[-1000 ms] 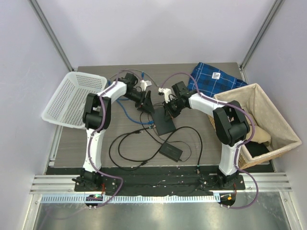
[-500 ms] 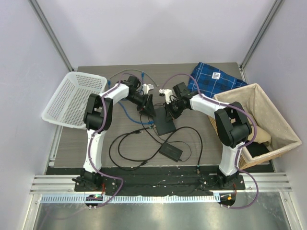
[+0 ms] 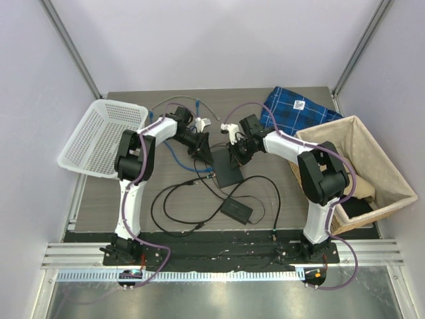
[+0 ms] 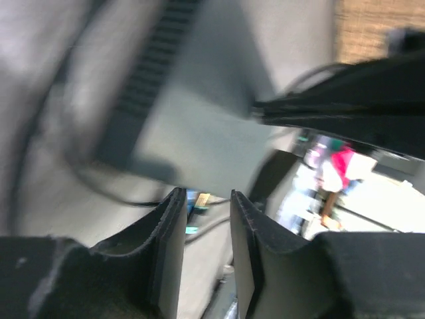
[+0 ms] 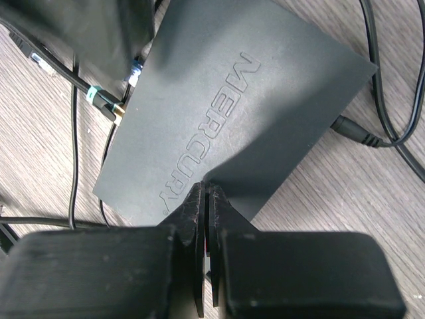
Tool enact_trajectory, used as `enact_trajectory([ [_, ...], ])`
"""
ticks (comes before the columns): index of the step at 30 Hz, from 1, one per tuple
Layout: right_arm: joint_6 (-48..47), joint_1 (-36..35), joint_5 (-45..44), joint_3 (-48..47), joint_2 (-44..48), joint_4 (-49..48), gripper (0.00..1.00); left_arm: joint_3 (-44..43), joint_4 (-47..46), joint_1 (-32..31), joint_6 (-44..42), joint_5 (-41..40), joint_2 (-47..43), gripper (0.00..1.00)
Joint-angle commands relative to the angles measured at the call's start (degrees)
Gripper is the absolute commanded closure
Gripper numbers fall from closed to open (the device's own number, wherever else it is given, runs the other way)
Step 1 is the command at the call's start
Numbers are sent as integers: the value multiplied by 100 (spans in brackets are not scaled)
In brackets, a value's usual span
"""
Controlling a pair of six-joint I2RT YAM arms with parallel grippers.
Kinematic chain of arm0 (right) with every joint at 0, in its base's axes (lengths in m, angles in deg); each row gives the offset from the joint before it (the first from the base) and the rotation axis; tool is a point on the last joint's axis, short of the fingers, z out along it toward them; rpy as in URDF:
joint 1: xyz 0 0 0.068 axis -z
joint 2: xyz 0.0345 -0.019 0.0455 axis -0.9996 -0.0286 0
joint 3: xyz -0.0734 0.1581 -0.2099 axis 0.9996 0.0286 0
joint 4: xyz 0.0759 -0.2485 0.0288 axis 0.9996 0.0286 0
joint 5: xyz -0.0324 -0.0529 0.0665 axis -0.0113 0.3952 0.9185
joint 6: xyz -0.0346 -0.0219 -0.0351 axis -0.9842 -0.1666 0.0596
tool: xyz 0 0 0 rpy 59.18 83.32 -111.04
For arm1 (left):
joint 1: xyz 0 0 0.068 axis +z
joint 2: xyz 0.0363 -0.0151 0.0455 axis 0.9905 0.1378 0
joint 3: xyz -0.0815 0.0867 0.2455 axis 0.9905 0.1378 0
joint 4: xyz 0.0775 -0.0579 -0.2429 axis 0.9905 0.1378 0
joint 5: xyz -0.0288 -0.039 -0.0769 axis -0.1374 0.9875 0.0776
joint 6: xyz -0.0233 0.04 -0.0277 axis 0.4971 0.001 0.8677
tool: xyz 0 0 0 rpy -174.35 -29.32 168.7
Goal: Pull the plug from the switch port
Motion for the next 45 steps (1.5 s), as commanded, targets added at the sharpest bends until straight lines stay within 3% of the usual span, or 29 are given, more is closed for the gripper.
enact_trajectory([
  [1,-201,0,-381,230,73,231,99,-171,169,74,-196,-1097,-92,69],
  [3,-183,-9,-355,248,64,213,99,-198,249,66,-171,-1265,-48,67],
  [7,-122,-9,-319,160,-32,187,99,-417,205,-135,-39,-1545,118,53],
  [11,-113,-9,-346,-42,-111,187,99,-366,258,-312,40,-2065,93,49],
  [17,-148,-9,-390,-42,-120,195,99,135,231,-295,76,-2766,-205,47],
  [23,-166,-9,-381,2,-103,187,99,505,539,258,-91,-3287,-505,47],
  [26,-157,0,-381,-42,-129,187,99,558,592,601,-136,-2885,-584,47],
  [30,-131,-9,-390,-121,-190,222,99,435,83,611,-48,-1480,-830,47],
  [31,-131,-9,-390,-130,-191,222,99,409,-266,585,39,-824,-909,47],
  [34,-131,-9,-425,-121,-182,231,99,207,-682,392,233,-21,-901,48],
  [45,-271,-9,-521,151,64,222,99,-154,-586,-5,-136,351,-154,52],
])
